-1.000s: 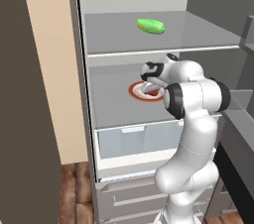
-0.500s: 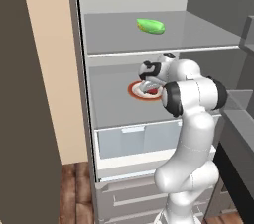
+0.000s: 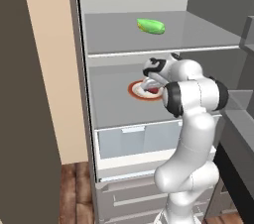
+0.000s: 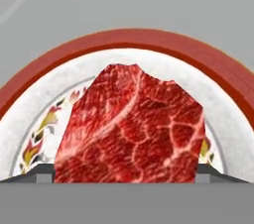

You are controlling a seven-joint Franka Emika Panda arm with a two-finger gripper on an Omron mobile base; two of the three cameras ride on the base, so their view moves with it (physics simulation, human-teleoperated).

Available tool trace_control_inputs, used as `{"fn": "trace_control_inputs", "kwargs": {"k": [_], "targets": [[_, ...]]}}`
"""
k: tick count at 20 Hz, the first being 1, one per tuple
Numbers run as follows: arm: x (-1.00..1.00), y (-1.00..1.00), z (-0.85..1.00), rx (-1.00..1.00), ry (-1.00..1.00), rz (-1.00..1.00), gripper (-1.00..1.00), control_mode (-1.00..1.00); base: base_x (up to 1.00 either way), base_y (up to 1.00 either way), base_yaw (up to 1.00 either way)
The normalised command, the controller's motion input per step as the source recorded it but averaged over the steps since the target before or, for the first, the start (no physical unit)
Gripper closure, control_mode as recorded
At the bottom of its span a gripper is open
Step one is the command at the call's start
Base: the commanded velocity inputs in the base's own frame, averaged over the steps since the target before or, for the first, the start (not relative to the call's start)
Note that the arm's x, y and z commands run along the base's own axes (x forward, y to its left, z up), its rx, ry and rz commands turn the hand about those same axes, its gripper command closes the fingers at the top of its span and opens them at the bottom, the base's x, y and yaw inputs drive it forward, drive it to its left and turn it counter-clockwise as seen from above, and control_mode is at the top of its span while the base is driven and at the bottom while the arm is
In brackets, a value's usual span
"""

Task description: Transport the steak from the fridge to the microwave and turn on the microwave.

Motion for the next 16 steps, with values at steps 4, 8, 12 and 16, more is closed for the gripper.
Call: {"fn": "trace_control_inputs", "kwargs": {"k": [4,8,12,16], "targets": [[-0.12,0.00,0.03,0.02,-0.12,-0.05,1.00,-1.00,0.00,0.00,0.00],[-0.29,0.00,0.00,0.00,-0.01,-0.05,1.00,-1.00,0.00,0.00,0.00],[-0.46,0.00,0.35,0.00,0.00,-0.02,1.00,-1.00,0.00,0.00,0.00],[-0.66,0.00,0.82,0.00,0.00,0.00,1.00,-1.00,0.00,0.00,0.00]]}}
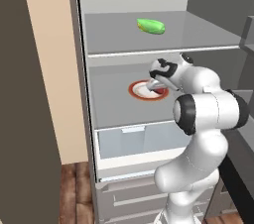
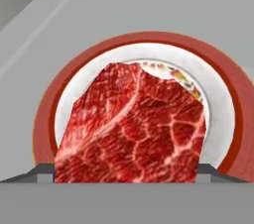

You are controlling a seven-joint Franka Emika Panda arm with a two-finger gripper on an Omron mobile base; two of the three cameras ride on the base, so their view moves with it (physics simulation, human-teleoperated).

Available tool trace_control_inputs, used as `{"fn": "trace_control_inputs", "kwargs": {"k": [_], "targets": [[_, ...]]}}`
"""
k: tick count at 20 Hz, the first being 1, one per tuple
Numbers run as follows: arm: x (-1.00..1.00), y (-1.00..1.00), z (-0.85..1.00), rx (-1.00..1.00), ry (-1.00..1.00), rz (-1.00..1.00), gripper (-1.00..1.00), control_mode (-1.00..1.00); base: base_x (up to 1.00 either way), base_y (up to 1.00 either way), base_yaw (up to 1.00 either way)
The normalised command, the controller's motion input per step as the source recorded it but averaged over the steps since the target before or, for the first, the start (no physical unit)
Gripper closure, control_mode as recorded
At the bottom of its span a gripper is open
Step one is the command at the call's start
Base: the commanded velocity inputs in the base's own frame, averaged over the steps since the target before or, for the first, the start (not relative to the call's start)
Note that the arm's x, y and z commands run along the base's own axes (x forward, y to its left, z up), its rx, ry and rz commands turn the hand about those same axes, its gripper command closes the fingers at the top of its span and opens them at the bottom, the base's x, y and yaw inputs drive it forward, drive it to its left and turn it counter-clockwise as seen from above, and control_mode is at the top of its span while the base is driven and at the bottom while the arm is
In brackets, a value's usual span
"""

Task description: Transport the steak from the fridge to the microwave and turn on the microwave.

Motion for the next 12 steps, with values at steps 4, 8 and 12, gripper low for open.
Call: {"fn": "trace_control_inputs", "kwargs": {"k": [4,8,12], "targets": [[-0.71,0.00,0.75,0.02,0.00,0.00,1.00,-1.00,0.00,0.00,0.00],[-0.71,0.00,0.49,0.03,0.04,0.00,1.00,-1.00,0.00,0.00,0.00],[-0.84,0.00,0.29,0.00,0.08,-0.04,1.00,-1.00,0.00,0.00,0.00]]}}
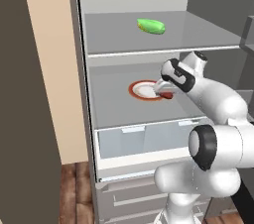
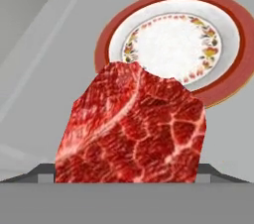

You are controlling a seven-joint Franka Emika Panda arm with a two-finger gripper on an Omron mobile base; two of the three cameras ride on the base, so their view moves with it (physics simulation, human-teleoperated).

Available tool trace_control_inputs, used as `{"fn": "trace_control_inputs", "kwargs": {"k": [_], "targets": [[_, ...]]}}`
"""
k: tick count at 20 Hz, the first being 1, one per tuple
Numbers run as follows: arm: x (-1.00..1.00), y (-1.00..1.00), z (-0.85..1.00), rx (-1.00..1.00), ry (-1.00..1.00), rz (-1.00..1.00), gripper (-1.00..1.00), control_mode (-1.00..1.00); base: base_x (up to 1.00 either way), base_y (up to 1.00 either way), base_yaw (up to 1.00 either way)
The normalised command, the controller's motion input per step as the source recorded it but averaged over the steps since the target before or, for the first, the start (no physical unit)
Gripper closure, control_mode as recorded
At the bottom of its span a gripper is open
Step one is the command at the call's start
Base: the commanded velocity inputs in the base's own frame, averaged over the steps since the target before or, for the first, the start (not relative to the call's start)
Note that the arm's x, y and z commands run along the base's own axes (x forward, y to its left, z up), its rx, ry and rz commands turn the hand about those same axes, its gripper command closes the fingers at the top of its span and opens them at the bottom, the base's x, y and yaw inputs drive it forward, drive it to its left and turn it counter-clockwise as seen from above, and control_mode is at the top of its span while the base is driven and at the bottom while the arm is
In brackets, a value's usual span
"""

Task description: Transport the steak from the fridge to the microwave and turn on the microwave.

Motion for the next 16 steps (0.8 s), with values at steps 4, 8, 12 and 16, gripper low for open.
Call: {"fn": "trace_control_inputs", "kwargs": {"k": [4,8,12,16], "targets": [[-0.89,0.00,0.36,0.00,0.00,-0.11,1.00,-1.00,0.00,0.00,0.00],[-0.71,0.09,0.35,-0.01,0.00,-0.16,1.00,-1.00,0.00,0.00,0.00],[-0.72,0.28,0.10,-0.06,0.00,-0.19,1.00,-1.00,0.00,0.00,0.00],[-0.71,0.22,-0.26,-0.09,0.00,-0.26,1.00,-1.00,0.00,0.00,0.00]]}}
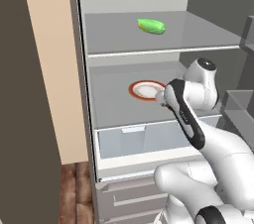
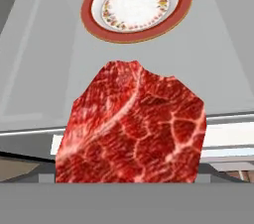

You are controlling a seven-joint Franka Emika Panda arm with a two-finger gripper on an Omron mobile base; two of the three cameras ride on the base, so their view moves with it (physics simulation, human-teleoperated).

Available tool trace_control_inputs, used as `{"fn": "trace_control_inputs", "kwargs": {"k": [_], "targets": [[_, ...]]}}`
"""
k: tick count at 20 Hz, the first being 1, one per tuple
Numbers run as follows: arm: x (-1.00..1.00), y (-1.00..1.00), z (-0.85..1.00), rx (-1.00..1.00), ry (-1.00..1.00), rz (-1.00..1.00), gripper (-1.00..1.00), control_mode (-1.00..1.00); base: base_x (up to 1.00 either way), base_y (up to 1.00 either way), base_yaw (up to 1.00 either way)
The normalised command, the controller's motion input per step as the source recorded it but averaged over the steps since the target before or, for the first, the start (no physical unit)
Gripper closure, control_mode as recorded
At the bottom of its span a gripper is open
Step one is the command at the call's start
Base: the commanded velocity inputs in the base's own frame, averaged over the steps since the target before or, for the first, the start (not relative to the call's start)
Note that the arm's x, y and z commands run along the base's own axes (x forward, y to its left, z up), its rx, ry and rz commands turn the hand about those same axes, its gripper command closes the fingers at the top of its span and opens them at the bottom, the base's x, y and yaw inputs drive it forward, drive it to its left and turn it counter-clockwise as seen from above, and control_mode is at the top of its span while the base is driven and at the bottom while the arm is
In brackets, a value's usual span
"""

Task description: Transport the steak from the fridge to the microwave and turn on the microwave.

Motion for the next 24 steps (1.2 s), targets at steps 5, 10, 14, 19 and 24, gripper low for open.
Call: {"fn": "trace_control_inputs", "kwargs": {"k": [5,10,14,19,24], "targets": [[-0.67,0.02,-0.17,-0.02,-0.03,-0.25,1.00,-1.00,0.00,0.00,0.00],[-0.54,-0.02,0.00,0.00,-0.09,-0.17,1.00,-1.00,0.00,0.00,0.00],[-0.40,-0.17,0.09,0.04,-0.08,-0.07,1.00,-1.00,0.00,0.00,0.00],[-0.17,-0.07,0.30,0.02,-0.04,0.00,1.00,-1.00,0.00,0.00,0.00],[-0.15,-0.15,0.39,0.05,-0.08,0.00,1.00,-1.00,0.00,0.00,0.00]]}}
